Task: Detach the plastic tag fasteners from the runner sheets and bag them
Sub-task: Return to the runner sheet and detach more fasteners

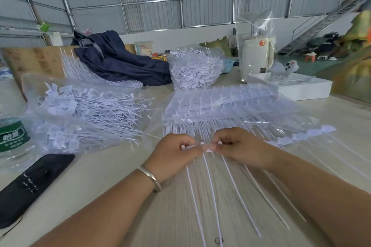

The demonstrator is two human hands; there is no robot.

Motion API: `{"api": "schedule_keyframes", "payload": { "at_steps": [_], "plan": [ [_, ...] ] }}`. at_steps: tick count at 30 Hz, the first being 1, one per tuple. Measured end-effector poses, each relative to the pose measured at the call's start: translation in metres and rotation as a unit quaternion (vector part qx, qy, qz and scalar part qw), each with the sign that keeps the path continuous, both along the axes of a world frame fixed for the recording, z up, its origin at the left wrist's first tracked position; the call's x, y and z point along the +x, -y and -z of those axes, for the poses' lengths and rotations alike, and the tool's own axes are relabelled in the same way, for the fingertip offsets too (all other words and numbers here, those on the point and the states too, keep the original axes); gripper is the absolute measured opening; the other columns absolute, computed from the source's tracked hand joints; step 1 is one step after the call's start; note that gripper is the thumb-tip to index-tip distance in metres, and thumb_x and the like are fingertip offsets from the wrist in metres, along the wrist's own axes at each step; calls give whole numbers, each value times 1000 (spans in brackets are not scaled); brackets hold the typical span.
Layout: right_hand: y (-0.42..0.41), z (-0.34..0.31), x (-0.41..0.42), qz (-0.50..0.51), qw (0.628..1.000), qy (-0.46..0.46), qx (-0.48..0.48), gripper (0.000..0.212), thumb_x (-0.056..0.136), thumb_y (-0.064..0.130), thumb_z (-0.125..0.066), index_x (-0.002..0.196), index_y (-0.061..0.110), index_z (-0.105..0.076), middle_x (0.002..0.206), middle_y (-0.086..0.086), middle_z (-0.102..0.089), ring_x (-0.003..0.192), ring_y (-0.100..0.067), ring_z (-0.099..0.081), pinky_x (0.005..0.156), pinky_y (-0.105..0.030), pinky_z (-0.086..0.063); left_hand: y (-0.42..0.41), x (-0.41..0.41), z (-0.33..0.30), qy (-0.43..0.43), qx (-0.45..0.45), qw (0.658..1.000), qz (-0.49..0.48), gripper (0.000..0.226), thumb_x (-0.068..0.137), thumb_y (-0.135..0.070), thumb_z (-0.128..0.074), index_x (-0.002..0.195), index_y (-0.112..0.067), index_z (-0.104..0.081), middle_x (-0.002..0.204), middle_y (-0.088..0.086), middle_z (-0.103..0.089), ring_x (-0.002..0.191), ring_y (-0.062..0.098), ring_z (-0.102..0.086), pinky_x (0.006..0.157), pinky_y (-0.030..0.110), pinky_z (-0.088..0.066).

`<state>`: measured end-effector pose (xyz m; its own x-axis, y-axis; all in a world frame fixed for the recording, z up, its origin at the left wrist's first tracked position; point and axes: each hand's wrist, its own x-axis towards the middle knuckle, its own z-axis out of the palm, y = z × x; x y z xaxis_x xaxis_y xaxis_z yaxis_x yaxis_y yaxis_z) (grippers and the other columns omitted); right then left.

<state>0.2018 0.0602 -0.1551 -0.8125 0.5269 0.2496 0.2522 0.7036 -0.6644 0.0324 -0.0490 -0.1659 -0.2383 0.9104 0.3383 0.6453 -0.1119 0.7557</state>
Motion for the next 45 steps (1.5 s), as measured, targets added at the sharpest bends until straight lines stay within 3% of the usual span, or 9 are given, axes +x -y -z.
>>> {"api": "schedule_keyframes", "payload": {
  "at_steps": [3,9,13,18,21,27,32,38,45],
  "plan": [
    [-3,0,4,13,999,22,19,23,93,26,-62,76,12,-65,50,14,-44,49,0,-40,54,-15,-31,4,-9,-7,70,-47,996,-6,22,85,-25,-72,71,-8,-72,53,-1,-56,45,11,-47,46,17,-36],
    [-4,-3,5,42,997,25,57,31,92,37,-59,68,18,-55,56,10,-44,53,-3,-41,58,-21,-33,8,-13,-11,120,-64,991,-14,20,86,-13,-68,81,6,-67,50,0,-54,39,11,-43,40,15,-32],
    [0,-6,6,34,998,21,47,40,96,41,-54,62,24,-43,56,8,-39,53,-8,-38,59,-29,-32,11,-11,-10,189,-65,980,18,21,90,-15,-64,71,-6,-68,49,1,-53,40,9,-44,40,15,-31],
    [1,-12,7,74,995,-11,70,47,92,51,-53,62,19,-37,56,9,-35,52,-6,-34,61,-28,-31,13,-11,-12,259,-57,963,55,16,84,-28,-67,78,-15,-72,56,0,-52,48,8,-48,42,15,-34],
    [2,-13,8,85,992,-14,88,46,94,51,-50,63,19,-36,58,8,-35,54,-8,-35,58,-26,-28,13,-12,-13,292,-48,954,51,33,70,-41,-73,82,-10,-69,58,-1,-50,47,9,-45,42,17,-31],
    [2,-10,7,100,991,-11,91,46,94,50,-50,64,19,-37,57,8,-35,55,-9,-36,57,-26,-29,11,-13,-13,340,-42,937,66,38,64,-44,-79,67,-16,-53,55,-2,-34,43,10,-28,41,19,-25],
    [2,-10,8,112,989,-19,95,44,93,52,-51,65,19,-39,58,8,-38,55,-8,-37,58,-26,-31,11,-10,-11,324,-61,943,47,52,57,-39,-82,92,-7,-61,55,-3,-38,44,9,-32,42,17,-29],
    [7,-12,7,84,994,-51,47,43,92,48,-54,67,15,-41,58,9,-35,57,-9,-36,62,-29,-30,13,-5,-13,406,-55,908,93,4,71,-21,-71,70,-18,-72,55,-2,-37,44,6,-31,40,15,-30],
    [14,-19,9,-4,993,-100,-64,43,93,41,-59,74,3,-49,59,7,-32,56,-8,-31,53,-20,-25,16,1,-17,485,-66,859,146,9,78,-17,-69,70,-20,-69,53,-4,-35,43,6,-28,43,15,-28]
  ]
}}
